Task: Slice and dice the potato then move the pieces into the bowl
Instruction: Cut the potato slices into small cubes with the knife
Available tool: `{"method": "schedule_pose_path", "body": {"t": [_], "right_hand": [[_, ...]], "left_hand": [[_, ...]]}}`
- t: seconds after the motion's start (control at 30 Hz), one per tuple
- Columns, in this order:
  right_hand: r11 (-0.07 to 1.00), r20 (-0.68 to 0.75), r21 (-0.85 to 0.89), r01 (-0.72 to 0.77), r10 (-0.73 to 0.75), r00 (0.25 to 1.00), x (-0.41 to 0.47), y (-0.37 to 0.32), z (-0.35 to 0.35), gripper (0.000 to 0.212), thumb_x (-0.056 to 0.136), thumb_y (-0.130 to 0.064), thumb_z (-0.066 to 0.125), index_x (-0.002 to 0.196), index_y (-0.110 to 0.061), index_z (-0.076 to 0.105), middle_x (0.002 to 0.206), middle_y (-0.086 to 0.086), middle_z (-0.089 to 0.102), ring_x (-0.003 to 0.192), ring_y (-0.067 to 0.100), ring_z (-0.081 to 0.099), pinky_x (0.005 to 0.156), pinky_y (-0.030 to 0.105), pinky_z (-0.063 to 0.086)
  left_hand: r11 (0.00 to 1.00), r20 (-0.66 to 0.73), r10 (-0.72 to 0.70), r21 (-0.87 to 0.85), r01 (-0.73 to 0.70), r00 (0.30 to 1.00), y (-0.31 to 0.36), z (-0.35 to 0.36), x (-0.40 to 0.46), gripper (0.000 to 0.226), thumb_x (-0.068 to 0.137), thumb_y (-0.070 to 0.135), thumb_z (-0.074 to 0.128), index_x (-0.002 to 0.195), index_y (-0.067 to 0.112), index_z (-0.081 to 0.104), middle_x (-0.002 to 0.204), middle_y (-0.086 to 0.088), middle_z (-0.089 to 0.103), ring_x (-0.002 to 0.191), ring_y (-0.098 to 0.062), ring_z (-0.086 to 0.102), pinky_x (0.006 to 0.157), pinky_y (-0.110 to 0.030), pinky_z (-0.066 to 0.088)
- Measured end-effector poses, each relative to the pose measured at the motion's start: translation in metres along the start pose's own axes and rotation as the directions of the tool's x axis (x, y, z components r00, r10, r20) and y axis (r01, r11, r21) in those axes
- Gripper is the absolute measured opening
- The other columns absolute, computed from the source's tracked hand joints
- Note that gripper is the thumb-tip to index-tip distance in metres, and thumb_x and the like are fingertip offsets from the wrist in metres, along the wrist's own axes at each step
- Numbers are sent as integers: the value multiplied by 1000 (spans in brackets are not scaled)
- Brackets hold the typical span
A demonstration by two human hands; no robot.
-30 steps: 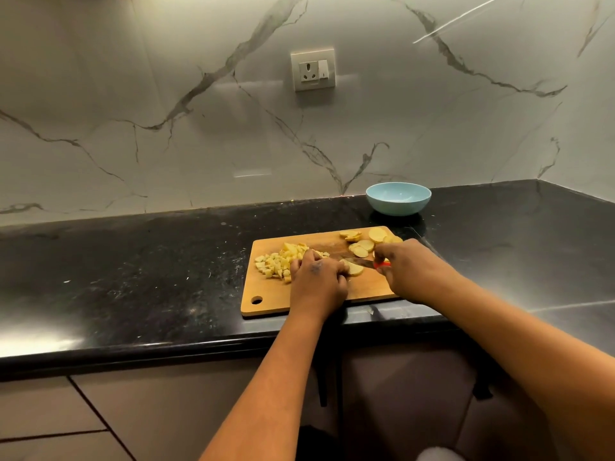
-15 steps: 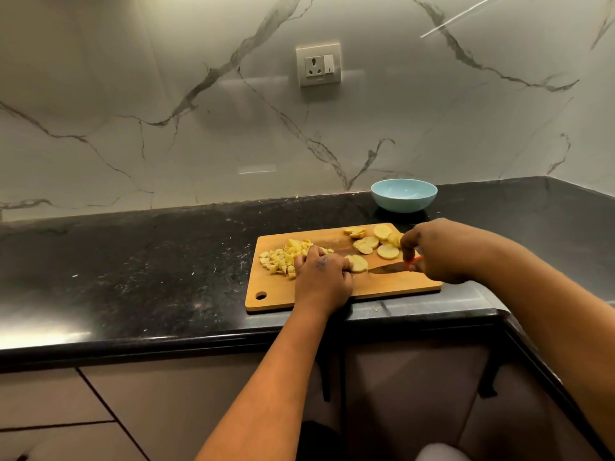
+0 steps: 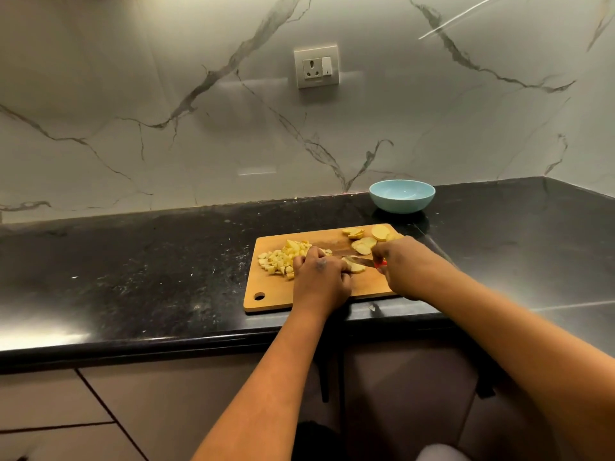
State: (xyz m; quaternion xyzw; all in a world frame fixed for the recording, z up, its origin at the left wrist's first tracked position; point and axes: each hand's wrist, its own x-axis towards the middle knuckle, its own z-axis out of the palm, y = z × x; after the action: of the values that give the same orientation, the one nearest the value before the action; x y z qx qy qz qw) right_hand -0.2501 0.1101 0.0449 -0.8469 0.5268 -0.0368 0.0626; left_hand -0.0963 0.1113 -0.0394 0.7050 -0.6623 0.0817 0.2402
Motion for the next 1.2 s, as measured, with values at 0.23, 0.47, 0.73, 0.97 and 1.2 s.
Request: {"method": "schedule_pose_path", "body": {"t": [0.23,0.47,0.73,0.97,1.2], "right_hand": [[985,64,-169,-13,25,998,-27,8,-38,37,91,-13,65,127,-18,59,115,2,61,103,17,57,91,26,47],[997,-89,73,-4,11,996,-14,3,-21,25,94,-16,61,118,-20,60,98,0,59,87,15,57,80,26,51],[1000,-8,-17,-11,11,1000,-5,-5,0,39,85,-3,66,119,-22,62,102,4,61,88,19,59,83,33,57],[990,75,-139,3,8,997,-26,2,-38,34,91,-13,64,125,-17,60,115,4,61,103,18,56,92,27,48],[998,-69,9,-58,58,996,-22,31,-56,23,94,-22,61,117,-20,62,106,1,58,96,16,52,80,24,41]], "left_hand": [[1000,19,-21,-21,21,1000,2,-3,0,31,93,28,49,114,27,71,116,10,67,116,-17,41,100,-45,28],[999,-35,-21,-49,19,999,1,-1,-2,27,94,28,52,109,23,74,105,2,68,111,-17,46,99,-42,30],[1000,-30,4,3,-4,1000,-1,3,-1,28,93,28,50,104,26,75,102,6,70,110,-18,45,95,-42,30],[1000,-35,18,-17,-19,999,0,2,-1,29,92,26,50,108,23,74,104,6,70,109,-18,45,96,-39,33],[991,-141,-44,-129,26,989,16,5,5,36,92,32,55,118,10,67,113,-7,67,109,-21,52,92,-29,45]]}}
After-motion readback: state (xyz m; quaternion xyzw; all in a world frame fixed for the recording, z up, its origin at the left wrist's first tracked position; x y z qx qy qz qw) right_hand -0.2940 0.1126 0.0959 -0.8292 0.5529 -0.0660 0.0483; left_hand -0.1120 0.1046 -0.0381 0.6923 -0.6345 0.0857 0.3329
